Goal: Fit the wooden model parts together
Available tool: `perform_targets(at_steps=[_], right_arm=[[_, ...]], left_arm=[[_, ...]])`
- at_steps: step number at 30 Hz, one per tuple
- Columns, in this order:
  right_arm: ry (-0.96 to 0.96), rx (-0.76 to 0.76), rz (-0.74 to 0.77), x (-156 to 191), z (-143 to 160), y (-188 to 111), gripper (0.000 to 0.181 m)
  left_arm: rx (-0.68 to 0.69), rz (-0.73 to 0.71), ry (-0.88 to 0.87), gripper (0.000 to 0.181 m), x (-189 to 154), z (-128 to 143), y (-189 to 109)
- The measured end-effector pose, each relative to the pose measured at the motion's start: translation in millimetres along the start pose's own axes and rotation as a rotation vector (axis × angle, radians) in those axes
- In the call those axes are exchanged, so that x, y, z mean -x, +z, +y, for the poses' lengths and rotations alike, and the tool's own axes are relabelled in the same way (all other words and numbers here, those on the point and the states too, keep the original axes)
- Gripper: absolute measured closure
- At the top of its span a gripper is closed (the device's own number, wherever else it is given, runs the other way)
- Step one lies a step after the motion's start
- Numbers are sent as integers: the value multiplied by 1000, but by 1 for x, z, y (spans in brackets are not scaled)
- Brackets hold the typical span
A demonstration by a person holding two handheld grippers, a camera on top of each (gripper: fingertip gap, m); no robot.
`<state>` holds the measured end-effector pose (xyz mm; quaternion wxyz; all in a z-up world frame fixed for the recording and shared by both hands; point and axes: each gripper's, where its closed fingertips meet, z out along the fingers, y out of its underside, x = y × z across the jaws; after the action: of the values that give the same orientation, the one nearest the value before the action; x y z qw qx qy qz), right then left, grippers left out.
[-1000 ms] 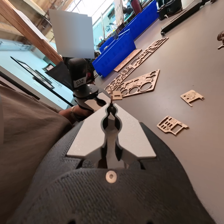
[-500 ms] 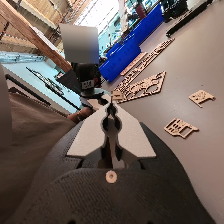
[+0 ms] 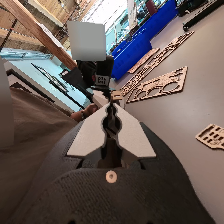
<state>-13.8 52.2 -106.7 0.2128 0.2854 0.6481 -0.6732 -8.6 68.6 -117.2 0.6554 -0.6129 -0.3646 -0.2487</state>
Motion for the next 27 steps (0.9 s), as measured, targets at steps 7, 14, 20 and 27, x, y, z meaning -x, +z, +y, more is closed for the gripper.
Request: perform_targets(at_steps=[7,14,20,27], right_arm=[[3,-15,2,-1,-2,-1,181],[-62,10,46,-5,1,-2,181],[-130,22,108,-12,1,-3,181],[-168,20,176,-24,-4,-11,181]], left_arm=[[-35,72,-72,170,-6,-5,-2],[-77,74,-88,171,-4,-13,-9],[-97,41,-78,172,1,-17,-13],[-103,-15,-48,171,9,-20,-17]])
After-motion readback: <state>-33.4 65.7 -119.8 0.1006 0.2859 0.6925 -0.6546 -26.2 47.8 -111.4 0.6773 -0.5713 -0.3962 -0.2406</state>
